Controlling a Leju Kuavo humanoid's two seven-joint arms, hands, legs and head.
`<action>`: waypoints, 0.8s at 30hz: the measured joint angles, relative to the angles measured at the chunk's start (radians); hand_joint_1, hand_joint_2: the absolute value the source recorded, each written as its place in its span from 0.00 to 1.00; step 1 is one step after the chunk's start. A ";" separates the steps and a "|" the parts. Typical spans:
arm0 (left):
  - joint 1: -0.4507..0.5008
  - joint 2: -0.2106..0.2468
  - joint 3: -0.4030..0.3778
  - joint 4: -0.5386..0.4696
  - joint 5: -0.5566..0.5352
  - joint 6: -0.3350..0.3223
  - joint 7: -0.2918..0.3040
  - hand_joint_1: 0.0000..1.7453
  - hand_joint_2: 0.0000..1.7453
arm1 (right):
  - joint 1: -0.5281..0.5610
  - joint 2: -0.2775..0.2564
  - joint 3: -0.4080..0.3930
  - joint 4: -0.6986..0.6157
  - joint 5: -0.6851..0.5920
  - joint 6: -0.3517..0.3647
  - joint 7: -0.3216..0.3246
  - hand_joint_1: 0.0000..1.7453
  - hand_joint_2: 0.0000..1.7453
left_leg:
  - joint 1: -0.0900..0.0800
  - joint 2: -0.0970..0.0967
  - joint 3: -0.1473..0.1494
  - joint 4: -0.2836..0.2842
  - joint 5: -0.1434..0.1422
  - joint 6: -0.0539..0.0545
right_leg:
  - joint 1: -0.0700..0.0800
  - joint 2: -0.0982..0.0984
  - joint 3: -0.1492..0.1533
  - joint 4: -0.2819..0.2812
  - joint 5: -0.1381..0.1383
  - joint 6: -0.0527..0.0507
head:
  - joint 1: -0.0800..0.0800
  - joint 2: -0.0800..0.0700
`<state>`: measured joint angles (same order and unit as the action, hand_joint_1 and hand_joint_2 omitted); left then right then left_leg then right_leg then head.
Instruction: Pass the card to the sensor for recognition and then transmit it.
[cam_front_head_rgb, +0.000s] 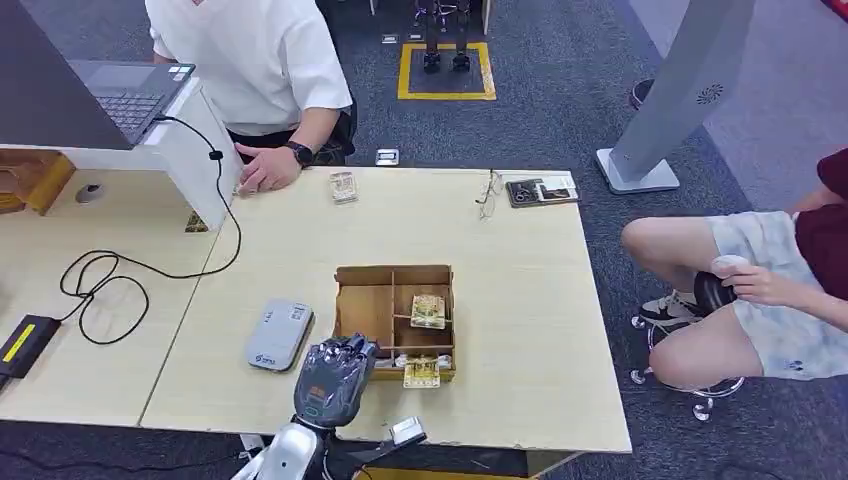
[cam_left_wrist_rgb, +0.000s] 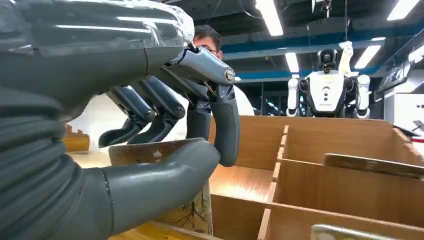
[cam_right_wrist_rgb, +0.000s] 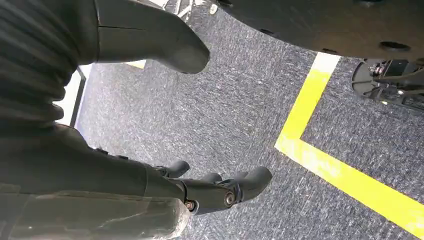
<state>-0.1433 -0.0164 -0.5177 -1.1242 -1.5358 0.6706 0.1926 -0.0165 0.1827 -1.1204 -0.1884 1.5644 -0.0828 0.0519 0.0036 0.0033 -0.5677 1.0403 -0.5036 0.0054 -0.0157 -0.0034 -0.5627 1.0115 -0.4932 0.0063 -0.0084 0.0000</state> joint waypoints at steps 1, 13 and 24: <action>-0.002 0.001 0.000 0.003 0.000 0.000 0.000 1.00 1.00 | 0.000 0.000 0.000 0.000 0.000 0.000 0.000 0.00 1.00 | 0.000 0.000 0.000 0.000 0.000 0.000 | 0.000 0.000 0.000 0.000 0.000 0.000 | 0.000 0.000; 0.012 0.011 0.000 -0.010 0.032 0.000 -0.019 1.00 1.00 | 0.000 0.000 0.000 0.000 -0.002 0.000 -0.001 0.00 1.00 | 0.000 0.000 0.001 0.000 0.000 0.000 | 0.000 0.000 0.000 0.000 0.000 0.000 | 0.000 0.000; 0.101 -0.006 0.065 -0.190 0.051 0.001 -0.169 1.00 1.00 | 0.001 0.000 -0.001 0.000 0.000 -0.002 -0.004 0.00 1.00 | 0.000 0.000 0.000 0.000 0.000 0.000 | 0.000 0.000 0.000 0.000 0.000 0.000 | 0.000 0.000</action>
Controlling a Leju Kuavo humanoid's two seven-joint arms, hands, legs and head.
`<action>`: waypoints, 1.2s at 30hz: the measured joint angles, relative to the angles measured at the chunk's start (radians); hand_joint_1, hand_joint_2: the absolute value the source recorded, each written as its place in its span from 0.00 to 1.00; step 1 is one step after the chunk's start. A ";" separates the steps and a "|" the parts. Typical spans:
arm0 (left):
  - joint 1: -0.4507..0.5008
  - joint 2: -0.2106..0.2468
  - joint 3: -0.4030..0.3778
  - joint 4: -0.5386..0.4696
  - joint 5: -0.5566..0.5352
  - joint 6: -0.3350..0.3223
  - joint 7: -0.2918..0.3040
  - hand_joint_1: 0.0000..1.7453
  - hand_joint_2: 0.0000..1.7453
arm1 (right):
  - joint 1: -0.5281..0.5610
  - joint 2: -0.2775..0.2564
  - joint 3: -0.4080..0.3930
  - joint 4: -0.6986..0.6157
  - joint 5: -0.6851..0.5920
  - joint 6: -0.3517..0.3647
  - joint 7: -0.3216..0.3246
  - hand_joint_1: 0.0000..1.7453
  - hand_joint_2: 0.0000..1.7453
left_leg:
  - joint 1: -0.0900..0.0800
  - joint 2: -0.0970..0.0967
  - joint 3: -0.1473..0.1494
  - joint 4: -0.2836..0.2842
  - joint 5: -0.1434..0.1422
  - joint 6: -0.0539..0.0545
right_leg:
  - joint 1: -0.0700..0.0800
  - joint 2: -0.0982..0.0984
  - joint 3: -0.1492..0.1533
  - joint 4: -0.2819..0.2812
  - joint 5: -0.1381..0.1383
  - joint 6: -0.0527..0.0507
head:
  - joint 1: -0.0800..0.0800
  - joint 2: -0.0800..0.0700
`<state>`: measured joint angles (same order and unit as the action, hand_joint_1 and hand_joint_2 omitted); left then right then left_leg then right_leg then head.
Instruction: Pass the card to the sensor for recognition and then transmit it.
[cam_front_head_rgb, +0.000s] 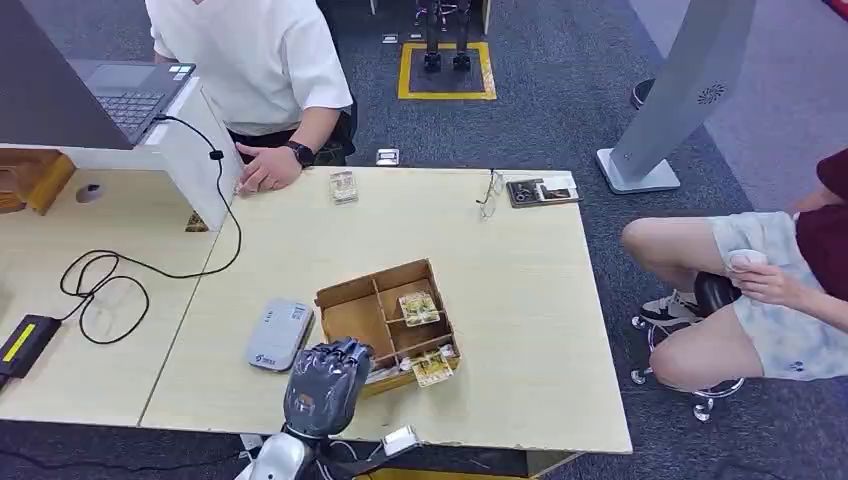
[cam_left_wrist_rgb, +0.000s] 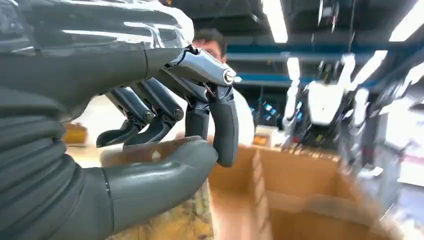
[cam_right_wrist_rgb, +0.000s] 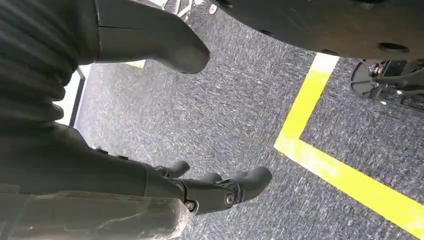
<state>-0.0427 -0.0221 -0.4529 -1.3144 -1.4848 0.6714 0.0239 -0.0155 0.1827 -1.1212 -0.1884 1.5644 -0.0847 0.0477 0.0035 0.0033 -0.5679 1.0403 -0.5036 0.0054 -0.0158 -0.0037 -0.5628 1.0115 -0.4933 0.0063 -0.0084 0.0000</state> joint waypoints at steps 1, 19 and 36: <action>0.012 -0.014 0.021 -0.030 0.011 0.000 -0.045 1.00 1.00 | 0.000 0.000 0.000 0.000 0.000 -0.001 0.000 0.00 1.00 | 0.000 0.000 0.000 0.000 0.000 0.000 | 0.000 0.000 0.000 0.000 0.000 0.000 | 0.000 0.000; 0.106 -0.232 0.382 -0.238 0.128 0.000 -0.566 1.00 1.00 | 0.001 0.000 0.000 0.000 0.001 -0.006 -0.014 0.00 1.00 | 0.000 0.000 0.000 0.000 0.000 0.000 | 0.000 0.001 0.000 0.000 0.000 0.000 | 0.000 0.000; -0.004 -0.235 0.436 -0.162 0.075 0.000 -0.319 1.00 1.00 | -0.001 0.000 0.021 0.000 0.001 -0.009 -0.014 0.00 1.00 | 0.000 0.000 0.001 0.000 0.001 0.001 | 0.000 0.000 -0.001 0.000 0.001 0.000 | 0.000 0.000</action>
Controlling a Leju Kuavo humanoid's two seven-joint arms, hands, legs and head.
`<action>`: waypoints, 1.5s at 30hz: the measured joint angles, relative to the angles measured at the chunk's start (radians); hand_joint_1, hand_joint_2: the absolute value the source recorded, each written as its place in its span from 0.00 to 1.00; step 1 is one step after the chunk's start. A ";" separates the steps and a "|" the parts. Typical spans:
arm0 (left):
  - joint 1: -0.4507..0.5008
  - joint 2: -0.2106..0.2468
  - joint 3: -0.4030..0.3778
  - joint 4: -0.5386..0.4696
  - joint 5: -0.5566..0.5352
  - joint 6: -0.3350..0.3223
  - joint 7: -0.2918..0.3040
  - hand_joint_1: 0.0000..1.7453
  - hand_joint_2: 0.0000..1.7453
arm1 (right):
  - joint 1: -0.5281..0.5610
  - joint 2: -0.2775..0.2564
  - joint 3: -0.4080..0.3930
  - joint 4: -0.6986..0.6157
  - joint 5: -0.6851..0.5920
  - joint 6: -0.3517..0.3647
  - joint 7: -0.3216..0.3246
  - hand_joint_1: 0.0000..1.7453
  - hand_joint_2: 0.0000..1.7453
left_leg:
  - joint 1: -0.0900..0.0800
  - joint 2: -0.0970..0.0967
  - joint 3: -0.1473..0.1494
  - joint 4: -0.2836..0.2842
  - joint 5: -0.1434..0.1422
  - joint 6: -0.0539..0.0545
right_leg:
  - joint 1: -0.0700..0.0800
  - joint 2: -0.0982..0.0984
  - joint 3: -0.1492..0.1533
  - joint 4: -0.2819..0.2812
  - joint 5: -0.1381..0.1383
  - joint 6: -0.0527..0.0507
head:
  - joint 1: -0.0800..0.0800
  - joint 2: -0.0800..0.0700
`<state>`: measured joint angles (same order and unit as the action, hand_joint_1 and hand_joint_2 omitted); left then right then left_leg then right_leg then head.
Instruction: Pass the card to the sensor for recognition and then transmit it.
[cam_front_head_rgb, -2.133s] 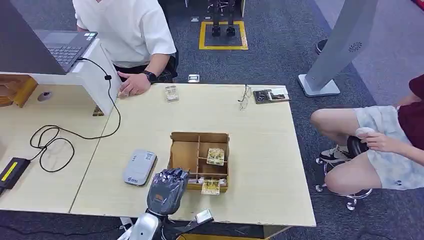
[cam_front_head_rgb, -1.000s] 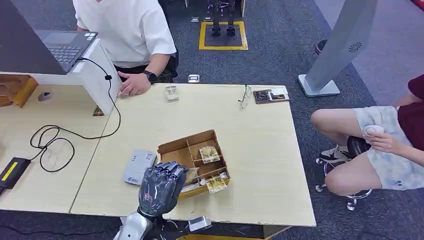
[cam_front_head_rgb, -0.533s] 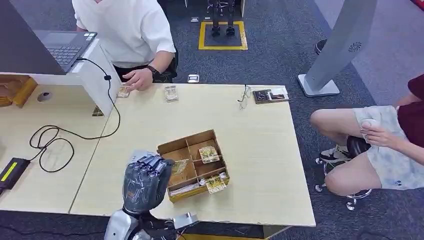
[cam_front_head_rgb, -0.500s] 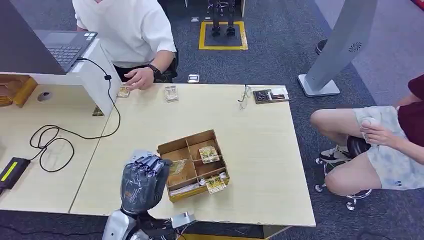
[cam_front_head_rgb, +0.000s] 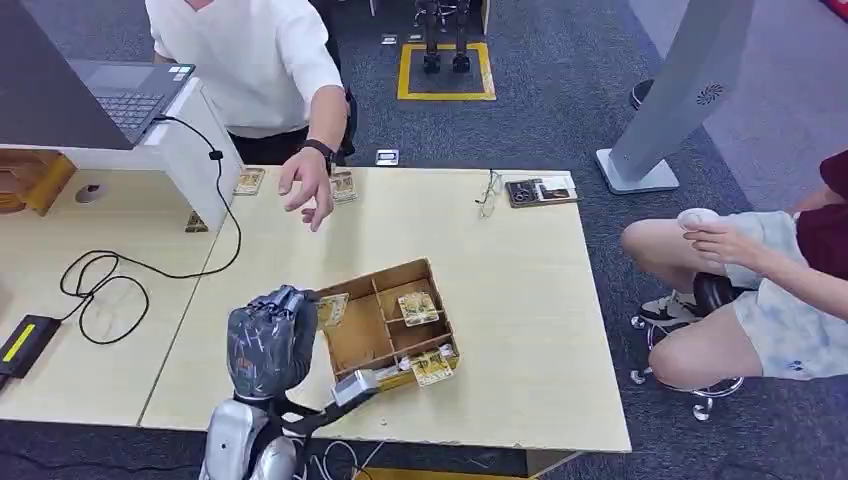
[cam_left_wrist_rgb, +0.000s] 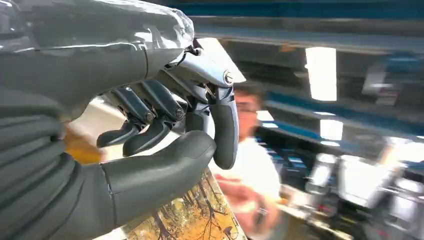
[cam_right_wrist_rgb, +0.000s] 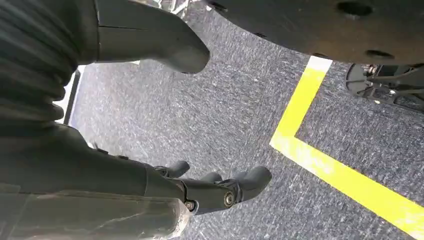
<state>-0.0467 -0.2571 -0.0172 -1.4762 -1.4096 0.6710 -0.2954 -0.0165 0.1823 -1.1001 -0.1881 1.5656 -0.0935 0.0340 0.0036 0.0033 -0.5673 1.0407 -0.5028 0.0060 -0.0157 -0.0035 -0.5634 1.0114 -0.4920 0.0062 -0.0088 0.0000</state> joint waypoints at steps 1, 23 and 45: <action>-0.029 0.002 -0.009 0.018 -0.006 0.000 0.049 1.00 1.00 | 0.000 0.000 0.005 0.000 0.000 0.000 0.000 0.00 1.00 | 0.000 0.000 0.000 0.000 0.001 0.000 | 0.000 0.000 0.000 0.000 0.000 0.000 | 0.000 0.000; -0.253 0.072 -0.077 0.206 -0.023 0.000 0.253 1.00 1.00 | -0.006 -0.006 0.055 0.001 -0.001 -0.006 0.000 0.00 1.00 | 0.000 0.000 0.000 0.000 0.001 0.000 | 0.000 0.000 0.000 0.000 0.001 0.000 | 0.000 0.000; -0.250 0.059 -0.083 0.228 0.037 0.000 0.154 0.00 1.00 | -0.006 -0.007 0.055 0.002 -0.007 -0.026 -0.001 0.00 1.00 | 0.000 0.000 -0.001 0.000 0.001 0.000 | 0.000 0.000 0.000 0.000 0.001 0.000 | 0.000 0.000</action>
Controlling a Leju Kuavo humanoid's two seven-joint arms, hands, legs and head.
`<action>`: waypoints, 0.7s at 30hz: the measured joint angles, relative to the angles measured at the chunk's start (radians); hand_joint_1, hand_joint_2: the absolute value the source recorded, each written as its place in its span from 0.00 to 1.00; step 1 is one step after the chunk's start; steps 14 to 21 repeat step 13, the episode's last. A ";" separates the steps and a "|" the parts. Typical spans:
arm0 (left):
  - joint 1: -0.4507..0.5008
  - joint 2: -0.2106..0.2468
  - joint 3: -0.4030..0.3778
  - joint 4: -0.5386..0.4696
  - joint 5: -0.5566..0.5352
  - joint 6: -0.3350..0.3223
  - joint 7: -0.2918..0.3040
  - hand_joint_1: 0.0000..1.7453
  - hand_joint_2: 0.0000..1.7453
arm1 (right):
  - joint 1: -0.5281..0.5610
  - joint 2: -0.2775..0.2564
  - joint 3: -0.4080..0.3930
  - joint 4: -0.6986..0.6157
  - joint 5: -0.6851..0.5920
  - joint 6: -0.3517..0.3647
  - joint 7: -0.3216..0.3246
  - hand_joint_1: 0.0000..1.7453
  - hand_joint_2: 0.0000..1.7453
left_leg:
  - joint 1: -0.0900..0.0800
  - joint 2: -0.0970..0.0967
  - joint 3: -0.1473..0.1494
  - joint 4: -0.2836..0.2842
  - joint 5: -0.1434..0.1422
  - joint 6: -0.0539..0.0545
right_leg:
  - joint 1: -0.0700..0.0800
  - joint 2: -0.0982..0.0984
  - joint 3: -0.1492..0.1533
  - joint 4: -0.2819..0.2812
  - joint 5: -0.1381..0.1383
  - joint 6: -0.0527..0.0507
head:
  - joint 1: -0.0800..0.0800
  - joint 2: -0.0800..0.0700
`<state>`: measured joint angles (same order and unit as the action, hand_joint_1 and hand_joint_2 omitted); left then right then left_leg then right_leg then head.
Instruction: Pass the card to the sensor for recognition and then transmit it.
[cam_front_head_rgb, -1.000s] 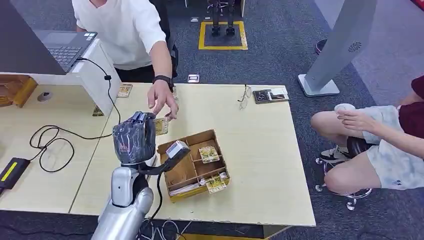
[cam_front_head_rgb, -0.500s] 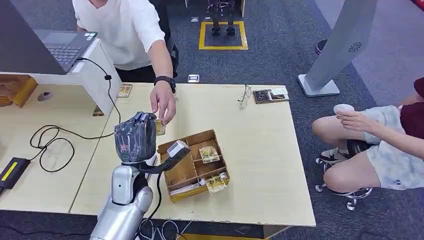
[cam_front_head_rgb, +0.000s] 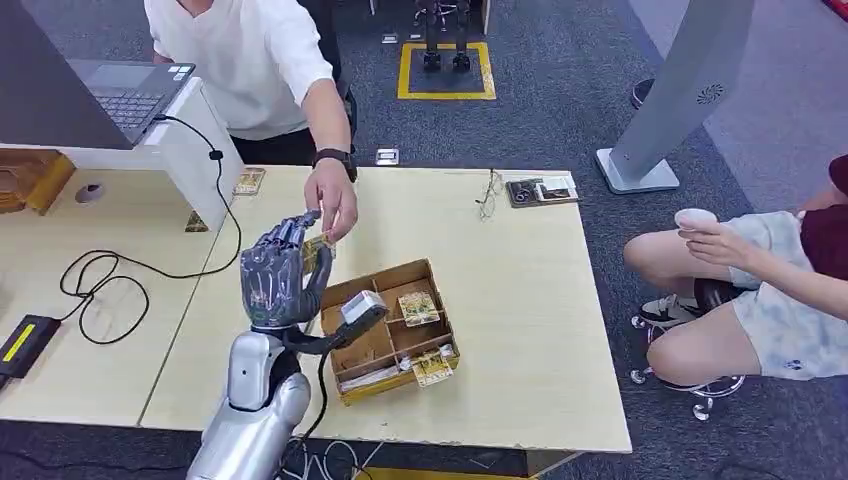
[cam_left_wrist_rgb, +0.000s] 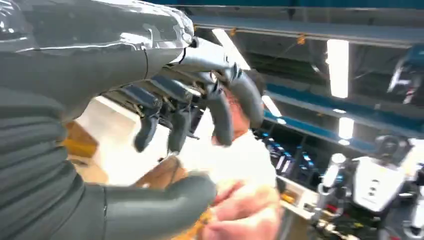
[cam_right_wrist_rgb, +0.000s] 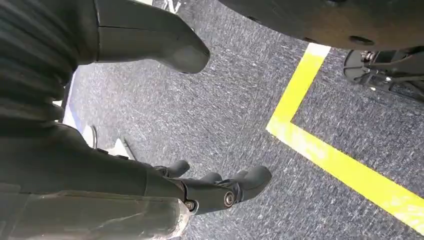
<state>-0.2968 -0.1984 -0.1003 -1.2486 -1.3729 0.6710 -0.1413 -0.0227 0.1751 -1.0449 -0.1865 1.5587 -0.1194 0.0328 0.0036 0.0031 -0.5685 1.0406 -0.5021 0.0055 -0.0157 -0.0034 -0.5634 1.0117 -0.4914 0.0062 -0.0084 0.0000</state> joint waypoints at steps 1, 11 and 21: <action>0.002 -0.009 0.007 -0.003 0.005 0.000 -0.027 0.00 1.00 | 0.000 0.000 0.000 0.000 0.002 -0.002 0.000 0.00 1.00 | 0.000 0.000 0.000 0.000 0.000 0.000 | 0.000 0.000 0.000 0.000 0.000 0.000 | 0.000 0.000; 0.021 -0.084 0.100 -0.035 0.065 0.000 -0.202 0.00 0.00 | 0.000 0.000 0.001 0.002 0.006 -0.013 0.000 0.00 1.00 | 0.000 0.000 0.000 0.000 0.000 0.000 | 0.000 0.000 0.000 0.000 0.000 0.000 | 0.000 0.000; 0.022 -0.091 0.114 -0.035 0.071 0.000 -0.216 0.00 1.00 | 0.000 0.000 0.001 0.002 0.006 -0.014 0.000 0.00 1.00 | 0.000 0.000 0.000 0.000 0.000 0.000 | 0.000 0.000 0.000 0.000 0.000 0.000 | 0.000 0.000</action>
